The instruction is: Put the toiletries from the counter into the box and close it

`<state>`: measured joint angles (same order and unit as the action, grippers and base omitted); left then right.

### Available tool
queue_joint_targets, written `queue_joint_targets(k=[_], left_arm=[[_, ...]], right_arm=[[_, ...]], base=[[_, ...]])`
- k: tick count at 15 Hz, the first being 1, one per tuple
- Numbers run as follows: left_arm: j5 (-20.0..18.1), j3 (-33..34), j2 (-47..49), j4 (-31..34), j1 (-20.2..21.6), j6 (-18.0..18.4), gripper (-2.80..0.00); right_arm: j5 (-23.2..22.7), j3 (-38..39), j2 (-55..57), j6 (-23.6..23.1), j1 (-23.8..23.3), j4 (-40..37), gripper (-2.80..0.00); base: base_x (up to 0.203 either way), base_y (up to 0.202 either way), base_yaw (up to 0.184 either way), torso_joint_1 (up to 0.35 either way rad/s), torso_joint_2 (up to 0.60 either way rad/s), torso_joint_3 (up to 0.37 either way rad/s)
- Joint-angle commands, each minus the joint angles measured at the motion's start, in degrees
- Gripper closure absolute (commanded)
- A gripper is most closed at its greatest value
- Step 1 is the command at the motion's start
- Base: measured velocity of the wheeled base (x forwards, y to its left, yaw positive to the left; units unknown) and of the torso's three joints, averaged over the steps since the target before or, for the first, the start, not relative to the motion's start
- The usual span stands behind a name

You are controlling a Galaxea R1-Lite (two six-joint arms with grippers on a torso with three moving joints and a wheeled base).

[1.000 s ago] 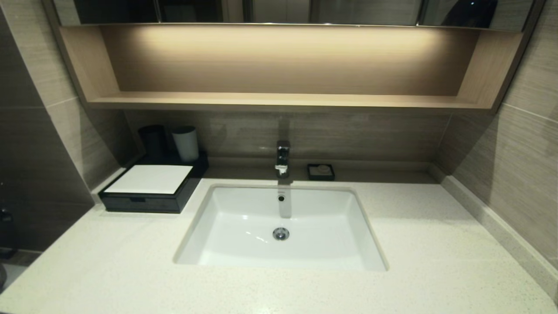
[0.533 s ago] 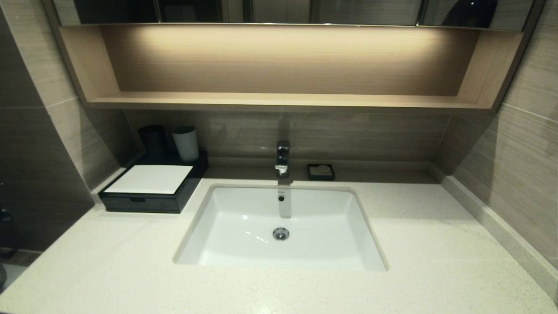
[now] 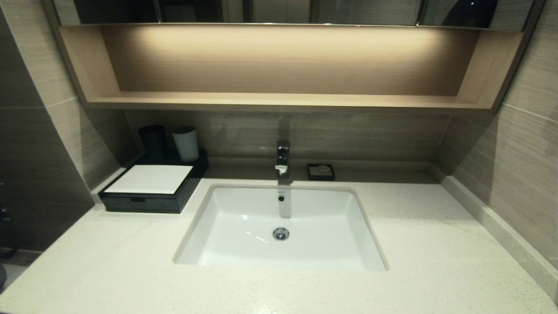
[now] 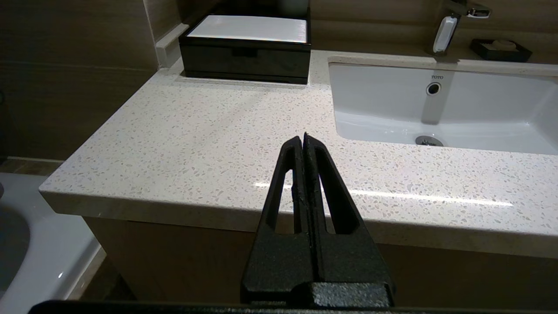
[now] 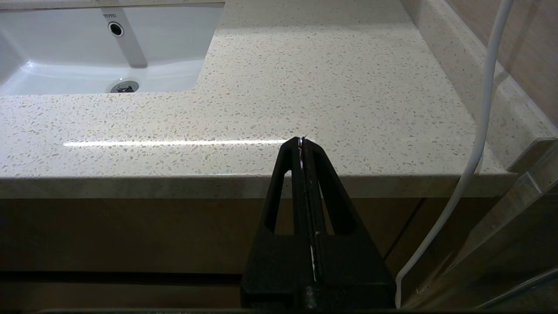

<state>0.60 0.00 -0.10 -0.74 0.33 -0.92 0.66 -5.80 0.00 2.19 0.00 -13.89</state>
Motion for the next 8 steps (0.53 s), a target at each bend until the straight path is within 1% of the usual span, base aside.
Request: queue_joint_targets(k=[1,3,5,8], left_arm=[[0.0,0.0,0.0,0.0,0.0,0.0,0.0],[0.0,0.0,0.0,0.0,0.0,0.0,0.0],[0.0,0.0,0.0,0.0,0.0,0.0,0.0],[0.0,0.0,0.0,0.0,0.0,0.0,0.0]], right_arm=[[0.4,0.0,0.0,0.3,0.0,-0.1,0.0],[0.2,0.1,0.0,-0.2,0.0,0.0,0.0],[0.1,-0.1,0.1,0.8,0.0,-0.1,0.0],[0.0,0.0,0.1,0.9,0.0,-0.2,0.0]], base=[[0.0,0.0,0.0,0.0,0.0,0.0],[0.0,0.0,0.0,0.0,0.0,0.0],[0.0,0.0,0.0,0.0,0.0,0.0],[0.0,0.0,0.0,0.0,0.0,0.0]])
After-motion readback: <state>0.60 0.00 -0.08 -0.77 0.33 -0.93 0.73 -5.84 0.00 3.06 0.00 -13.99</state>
